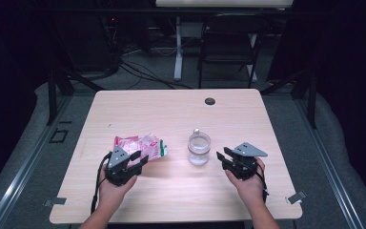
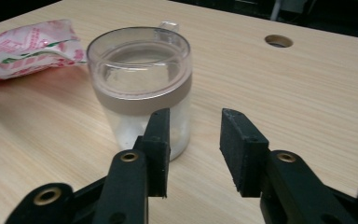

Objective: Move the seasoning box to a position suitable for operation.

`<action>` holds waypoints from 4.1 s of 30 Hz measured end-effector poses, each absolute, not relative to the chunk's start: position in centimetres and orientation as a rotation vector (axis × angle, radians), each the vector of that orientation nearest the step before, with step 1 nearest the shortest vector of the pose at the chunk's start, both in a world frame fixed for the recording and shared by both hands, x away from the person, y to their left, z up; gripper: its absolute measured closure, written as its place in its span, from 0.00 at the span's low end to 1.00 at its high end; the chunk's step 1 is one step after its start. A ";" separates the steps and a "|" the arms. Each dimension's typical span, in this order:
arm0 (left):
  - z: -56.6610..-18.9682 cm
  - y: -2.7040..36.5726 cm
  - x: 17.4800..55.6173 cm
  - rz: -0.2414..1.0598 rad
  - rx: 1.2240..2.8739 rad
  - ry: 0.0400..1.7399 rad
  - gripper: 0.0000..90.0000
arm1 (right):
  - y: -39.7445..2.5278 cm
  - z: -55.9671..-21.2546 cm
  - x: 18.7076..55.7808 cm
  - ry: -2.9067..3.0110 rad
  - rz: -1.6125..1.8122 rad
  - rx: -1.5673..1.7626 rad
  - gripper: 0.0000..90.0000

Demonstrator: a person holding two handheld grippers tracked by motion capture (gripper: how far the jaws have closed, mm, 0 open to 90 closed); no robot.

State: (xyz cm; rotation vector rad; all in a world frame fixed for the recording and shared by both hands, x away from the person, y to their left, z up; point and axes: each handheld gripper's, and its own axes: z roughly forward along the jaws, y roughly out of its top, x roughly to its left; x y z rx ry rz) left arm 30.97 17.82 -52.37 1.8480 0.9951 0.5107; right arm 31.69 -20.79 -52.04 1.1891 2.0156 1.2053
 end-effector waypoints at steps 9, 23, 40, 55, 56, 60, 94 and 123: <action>-50.8 11.7 32.7 0.494 1.875 0.937 0.71 | -20.8 -51.7 32.2 2.006 1.206 1.174 0.77; -52.0 5.0 36.4 0.495 1.882 1.129 1.00 | -20.2 -52.7 35.8 2.030 1.243 1.188 0.99; -53.0 2.3 37.7 0.545 2.002 1.155 1.00 | -19.2 -53.6 38.2 2.109 1.263 1.205 1.00; -52.7 3.2 34.9 0.519 2.111 0.997 1.00 | -19.1 -53.0 34.2 2.163 1.187 1.174 1.00; -52.7 3.5 34.6 0.510 2.115 0.987 1.00 | -18.9 -52.9 33.6 2.172 1.184 1.164 1.00; -52.6 4.8 33.5 0.464 2.114 0.938 1.00 | -18.2 -52.7 31.2 2.207 1.154 1.143 1.00; -52.7 14.6 28.3 0.395 2.052 0.902 0.72 | -15.0 -56.3 34.1 2.479 1.182 0.934 0.80; -52.4 15.1 28.5 0.403 2.016 0.894 0.70 | -14.9 -56.3 34.4 2.391 1.045 0.992 0.96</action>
